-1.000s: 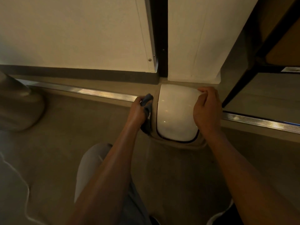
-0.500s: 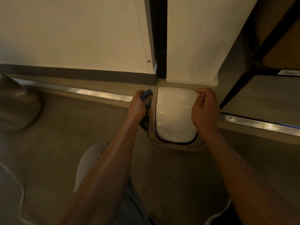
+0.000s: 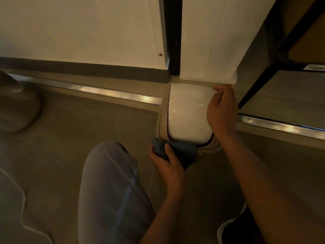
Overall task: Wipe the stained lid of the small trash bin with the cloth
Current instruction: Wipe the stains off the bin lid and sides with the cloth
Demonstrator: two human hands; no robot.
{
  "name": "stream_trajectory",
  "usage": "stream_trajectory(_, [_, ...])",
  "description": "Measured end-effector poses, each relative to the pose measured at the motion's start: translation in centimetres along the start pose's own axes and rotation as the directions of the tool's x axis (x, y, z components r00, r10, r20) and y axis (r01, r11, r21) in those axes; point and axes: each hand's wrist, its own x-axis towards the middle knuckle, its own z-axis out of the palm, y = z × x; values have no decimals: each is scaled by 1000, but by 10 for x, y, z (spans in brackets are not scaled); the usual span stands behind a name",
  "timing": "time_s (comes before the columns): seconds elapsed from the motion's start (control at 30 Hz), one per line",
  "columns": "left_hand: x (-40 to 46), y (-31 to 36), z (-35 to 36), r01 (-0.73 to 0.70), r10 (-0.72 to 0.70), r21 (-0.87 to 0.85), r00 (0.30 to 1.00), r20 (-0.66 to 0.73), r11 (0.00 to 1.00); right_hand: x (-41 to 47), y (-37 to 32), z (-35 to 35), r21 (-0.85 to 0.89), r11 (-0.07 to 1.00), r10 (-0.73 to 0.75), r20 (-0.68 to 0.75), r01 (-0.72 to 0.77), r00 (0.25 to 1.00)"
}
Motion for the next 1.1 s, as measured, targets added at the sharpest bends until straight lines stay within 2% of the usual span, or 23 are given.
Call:
stream_trajectory(0.13, [0, -5, -2, 25, -23, -57, 999, 22, 998, 0, 0, 0, -6, 1000, -8, -7, 8, 1000])
stream_trajectory(0.3, [14, -7, -14, -157, 157, 16, 987, -16, 988, -1, 0, 1, -7, 1000, -4, 1, 4, 1000])
stream_trajectory(0.53, [-7, -15, -5, -341, 332, 108, 938, 96, 934, -1, 0, 1, -23, 1000, -11, 0, 11, 1000])
stream_trajectory(0.7, [-28, -7, 6, -394, 341, 166, 898, 278, 904, -1, 0, 0, -21, 1000, -9, 1, 9, 1000])
stream_trajectory(0.77, [-17, -5, -3, -395, 342, 185, 902, 262, 900, -1, 0, 0, -16, 1000, -14, 1, 14, 1000])
stream_trajectory(0.87, [7, -3, -21, -370, 341, 236, 927, 155, 899, -2, 0, 0, -15, 1000, -24, -3, 24, 1000])
stream_trajectory(0.97, [3, 0, -18, -366, 339, 235, 929, 151, 900, -2, 0, 0, -14, 1000, -16, -13, 15, 1000])
stream_trajectory(1.1, [-29, -5, 6, -422, 312, 268, 875, 370, 866, -3, -2, 0, -12, 1000, -16, -10, 16, 1000])
